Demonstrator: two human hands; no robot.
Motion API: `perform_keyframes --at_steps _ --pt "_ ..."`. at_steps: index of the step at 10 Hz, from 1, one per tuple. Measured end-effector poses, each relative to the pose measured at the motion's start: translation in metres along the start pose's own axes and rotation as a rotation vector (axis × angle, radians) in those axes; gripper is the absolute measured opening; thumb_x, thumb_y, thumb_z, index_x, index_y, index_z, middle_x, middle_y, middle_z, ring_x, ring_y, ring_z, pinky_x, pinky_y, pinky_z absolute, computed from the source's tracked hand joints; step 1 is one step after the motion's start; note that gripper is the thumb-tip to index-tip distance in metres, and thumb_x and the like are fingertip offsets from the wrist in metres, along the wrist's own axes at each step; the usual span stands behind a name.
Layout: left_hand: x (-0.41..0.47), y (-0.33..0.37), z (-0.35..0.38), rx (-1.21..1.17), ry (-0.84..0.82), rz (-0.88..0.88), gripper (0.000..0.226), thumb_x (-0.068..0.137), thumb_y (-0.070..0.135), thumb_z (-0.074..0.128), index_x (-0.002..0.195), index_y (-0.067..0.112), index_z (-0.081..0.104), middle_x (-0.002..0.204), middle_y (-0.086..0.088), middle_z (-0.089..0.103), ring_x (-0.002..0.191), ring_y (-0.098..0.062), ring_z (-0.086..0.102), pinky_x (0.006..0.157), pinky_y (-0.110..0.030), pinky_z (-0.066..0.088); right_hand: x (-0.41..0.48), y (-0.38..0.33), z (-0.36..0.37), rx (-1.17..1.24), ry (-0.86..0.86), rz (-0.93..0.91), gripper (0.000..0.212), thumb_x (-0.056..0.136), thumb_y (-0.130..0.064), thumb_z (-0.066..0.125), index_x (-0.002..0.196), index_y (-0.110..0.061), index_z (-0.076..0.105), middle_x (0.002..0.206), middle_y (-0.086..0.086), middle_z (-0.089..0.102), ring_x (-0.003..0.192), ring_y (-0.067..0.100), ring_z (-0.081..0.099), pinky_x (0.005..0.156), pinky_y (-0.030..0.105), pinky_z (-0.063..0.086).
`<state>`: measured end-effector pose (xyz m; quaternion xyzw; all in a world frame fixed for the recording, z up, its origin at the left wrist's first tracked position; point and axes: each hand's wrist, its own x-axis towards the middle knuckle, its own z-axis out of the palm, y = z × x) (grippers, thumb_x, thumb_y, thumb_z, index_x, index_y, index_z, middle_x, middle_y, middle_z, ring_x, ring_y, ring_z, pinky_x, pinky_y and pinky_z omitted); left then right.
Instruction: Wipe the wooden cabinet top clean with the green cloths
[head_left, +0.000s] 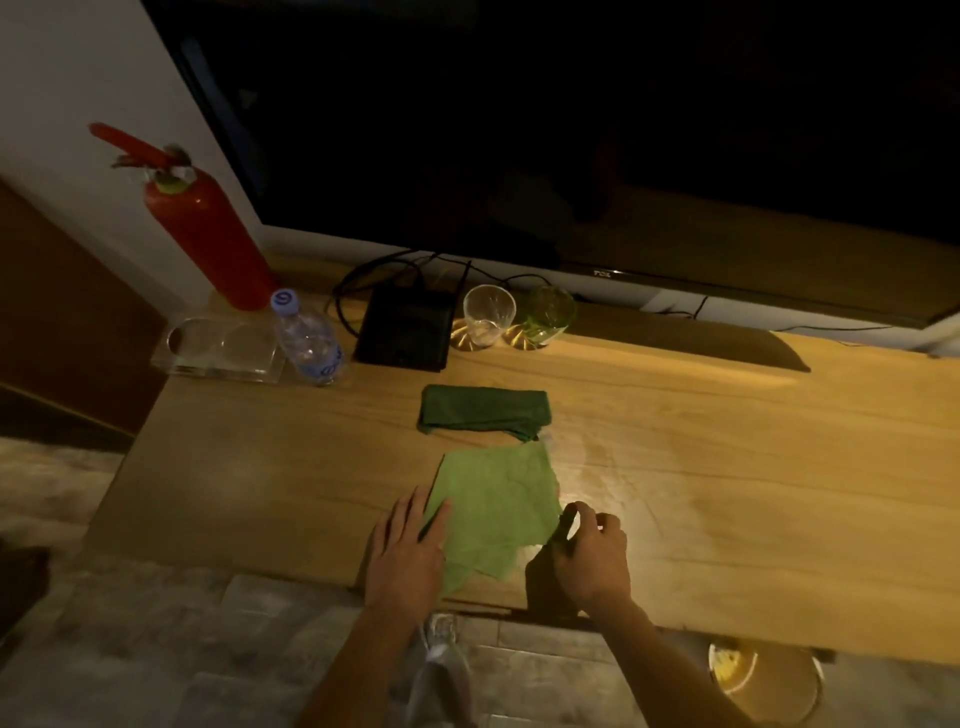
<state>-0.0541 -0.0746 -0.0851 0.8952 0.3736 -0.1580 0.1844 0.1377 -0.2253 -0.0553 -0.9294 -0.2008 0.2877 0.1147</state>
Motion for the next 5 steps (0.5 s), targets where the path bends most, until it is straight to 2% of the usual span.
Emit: perform_keyframes --at_steps 1,2,3,4,5 --pt "-0.006 0.008 0.0 -0.032 0.011 -0.053 0.066 0.098 0.032 0.035 0.155 0.039 0.002 0.166 0.001 0.003 0.15 -0.024 0.007 0.116 -0.046 0.02 -0.017 0.031 -0.005 0.015 -0.01 -0.028 0.056 0.089 -0.028 0.064 0.141 -0.02 0.045 0.135 0.013 0.041 0.122 0.034 0.043 0.096 0.039 0.046" --pt "-0.02 0.02 0.004 -0.007 0.004 -0.124 0.069 0.096 0.032 0.039 0.155 0.035 0.003 0.164 -0.004 0.012 0.148 -0.028 0.013 0.114 -0.047 0.026 -0.035 0.073 -0.011 0.006 0.011 -0.124 0.056 0.088 -0.027 0.066 0.14 -0.016 0.048 0.134 0.013 0.047 0.118 0.031 0.049 0.097 0.038 0.045" --pt "-0.044 0.043 0.007 0.059 -0.021 -0.148 0.075 0.093 0.034 0.047 0.156 0.032 0.005 0.163 -0.009 0.013 0.147 -0.031 0.016 0.113 -0.05 0.028 -0.05 0.126 -0.026 -0.042 0.041 -0.192 0.056 0.087 -0.03 0.068 0.138 -0.017 0.05 0.133 0.011 0.053 0.117 0.028 0.052 0.1 0.037 0.042" --pt "-0.069 0.08 0.005 0.101 0.005 -0.179 0.073 0.093 0.034 0.051 0.155 0.03 0.013 0.162 -0.012 0.016 0.145 -0.033 0.024 0.111 -0.05 0.031 -0.061 0.183 -0.049 -0.176 0.013 -0.182 0.067 0.087 -0.038 0.067 0.146 -0.025 0.039 0.145 0.009 0.044 0.135 0.028 0.039 0.115 0.047 0.027" --pt "-0.098 0.129 -0.008 0.075 0.103 -0.149 0.072 0.09 0.027 0.055 0.154 0.025 0.023 0.159 -0.013 0.026 0.137 -0.034 0.04 0.107 -0.045 0.038 -0.067 0.232 -0.089 -0.247 0.011 -0.188 0.071 0.089 -0.041 0.063 0.151 -0.028 0.03 0.157 0.011 0.031 0.146 0.03 0.024 0.119 0.056 0.009"
